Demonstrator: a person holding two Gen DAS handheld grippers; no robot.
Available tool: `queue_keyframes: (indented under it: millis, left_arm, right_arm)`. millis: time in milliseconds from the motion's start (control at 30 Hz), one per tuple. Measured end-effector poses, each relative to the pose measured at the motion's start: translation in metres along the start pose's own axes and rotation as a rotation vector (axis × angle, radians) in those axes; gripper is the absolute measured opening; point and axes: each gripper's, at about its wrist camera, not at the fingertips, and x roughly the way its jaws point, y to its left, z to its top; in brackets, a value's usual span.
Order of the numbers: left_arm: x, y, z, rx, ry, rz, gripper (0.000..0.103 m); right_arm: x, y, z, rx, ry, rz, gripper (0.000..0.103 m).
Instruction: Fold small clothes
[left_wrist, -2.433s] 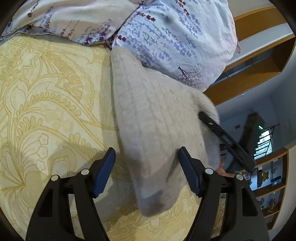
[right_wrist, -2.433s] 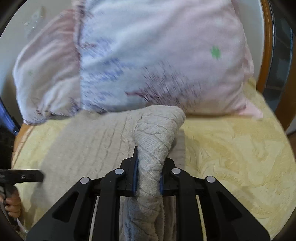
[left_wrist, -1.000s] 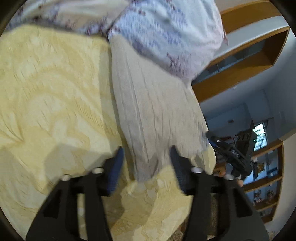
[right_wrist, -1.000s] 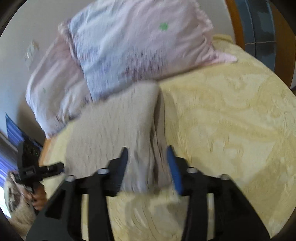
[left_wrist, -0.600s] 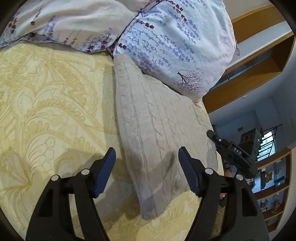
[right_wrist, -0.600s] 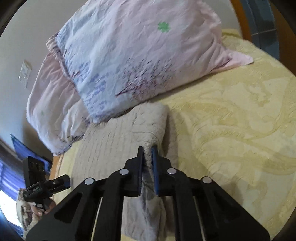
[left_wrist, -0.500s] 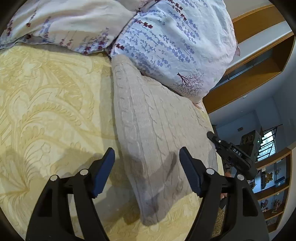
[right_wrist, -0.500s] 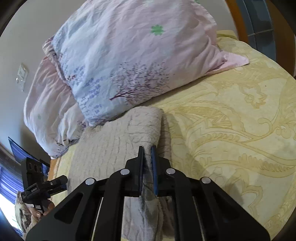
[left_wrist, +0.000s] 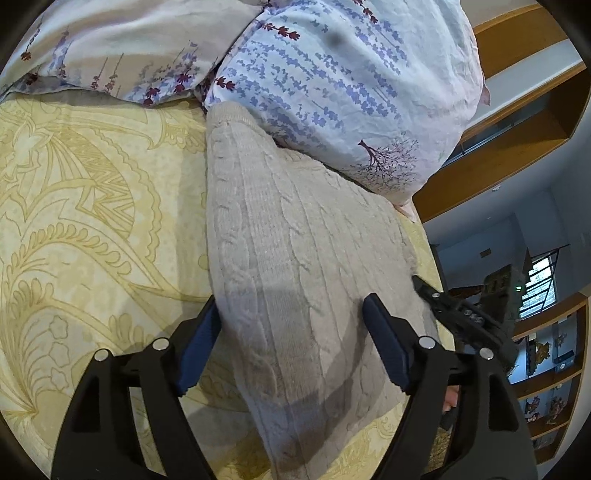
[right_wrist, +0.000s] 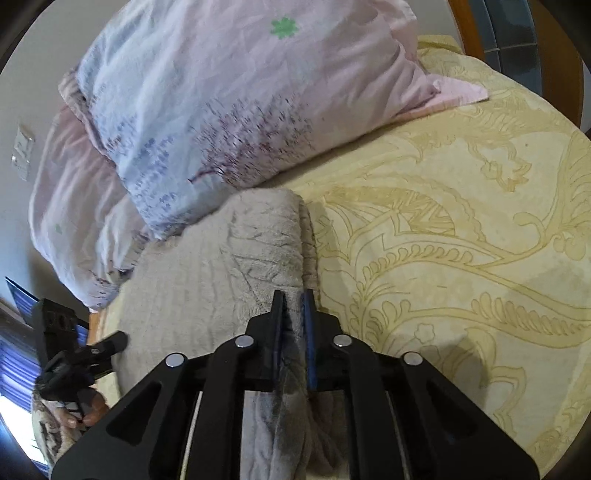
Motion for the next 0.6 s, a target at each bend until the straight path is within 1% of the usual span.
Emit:
queue_keyframes:
  millis: [33, 67, 100, 167, 267, 433, 600]
  left_arm:
    - [0.000, 0.000, 0.000, 0.003, -0.001, 0.004, 0.080]
    - [-0.001, 0.000, 0.001, 0.009, -0.003, 0.010, 0.081]
    - [-0.001, -0.001, 0.002, 0.015, -0.004, 0.017, 0.081]
    - [0.000, -0.003, 0.004, 0.024, -0.005, 0.033, 0.083]
    - [0.004, -0.006, 0.007, 0.037, 0.007, 0.054, 0.084]
    - [0.013, -0.015, 0.010, 0.085, 0.003, 0.109, 0.086]
    - [0.024, -0.020, 0.016, 0.105, 0.006, 0.123, 0.089]
  right_arm:
    - [-0.004, 0.000, 0.001, 0.014, -0.002, 0.007, 0.038]
    - [-0.007, -0.001, 0.002, 0.026, -0.002, 0.012, 0.062]
    - [-0.009, -0.002, 0.003, 0.034, -0.005, 0.020, 0.070]
    - [-0.009, -0.004, 0.005, 0.047, 0.001, 0.035, 0.070]
    - [-0.001, -0.009, 0.007, 0.079, 0.046, 0.052, 0.070]
    - [0.013, -0.008, 0.008, 0.080, 0.095, 0.060, 0.070]
    - [0.024, -0.006, 0.010, 0.074, 0.137, 0.091, 0.070]
